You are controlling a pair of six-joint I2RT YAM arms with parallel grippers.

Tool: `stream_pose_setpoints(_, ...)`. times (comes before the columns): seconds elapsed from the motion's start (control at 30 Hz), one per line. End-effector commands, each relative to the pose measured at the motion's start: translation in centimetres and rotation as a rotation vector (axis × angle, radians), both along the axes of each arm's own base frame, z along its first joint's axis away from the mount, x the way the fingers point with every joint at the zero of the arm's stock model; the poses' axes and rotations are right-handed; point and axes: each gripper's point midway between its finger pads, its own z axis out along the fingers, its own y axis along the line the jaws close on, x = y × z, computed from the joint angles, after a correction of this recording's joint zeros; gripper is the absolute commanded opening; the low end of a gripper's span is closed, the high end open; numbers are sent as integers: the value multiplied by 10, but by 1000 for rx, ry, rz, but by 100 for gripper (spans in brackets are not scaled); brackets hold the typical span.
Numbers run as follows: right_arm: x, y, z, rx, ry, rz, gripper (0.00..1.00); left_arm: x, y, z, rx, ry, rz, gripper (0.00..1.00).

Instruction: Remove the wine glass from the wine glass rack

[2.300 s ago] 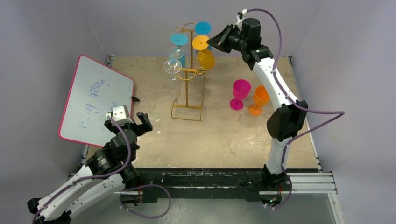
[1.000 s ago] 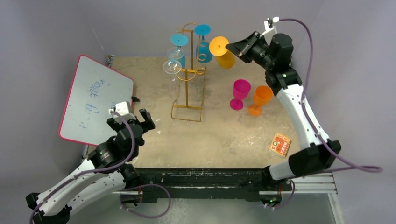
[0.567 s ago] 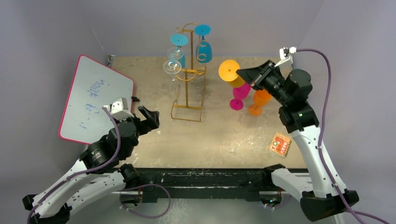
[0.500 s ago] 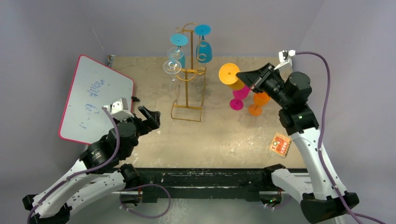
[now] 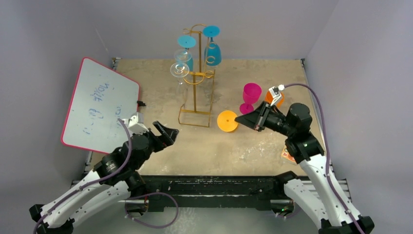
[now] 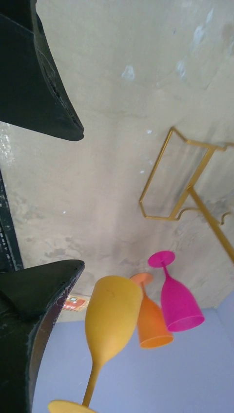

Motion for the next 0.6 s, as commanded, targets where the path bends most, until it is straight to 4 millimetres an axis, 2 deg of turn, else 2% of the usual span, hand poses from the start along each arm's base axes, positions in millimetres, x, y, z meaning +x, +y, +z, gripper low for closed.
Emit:
stream_pose_setpoints(0.0,-28,10,-24,-19,-58,162,0,-9,-44,10,-177,-17,-171,91)
stream_pose_setpoints(0.1,-28,9,-31,-49,-99,173,0,-12,-65,10,-231,-35,-257,90)
stream_pose_setpoints(0.17,-30,12,-35,-56,-90,206,0,-14,-81,18,-289,-49,-320,89)
stream_pose_setpoints(0.27,-30,15,-48,-66,-42,213,0,-23,-109,39,-412,-92,-457,82)
stream_pose_setpoints(0.37,-35,22,-48,-18,-62,230,0,-30,-125,58,-520,-135,-541,80)
stream_pose_setpoints(0.5,-34,27,-52,-9,-51,243,0,-34,-142,62,-530,-132,-603,78)
stream_pose_setpoints(0.57,-36,28,-54,-20,-46,253,0,-36,-149,58,-528,-124,-612,76)
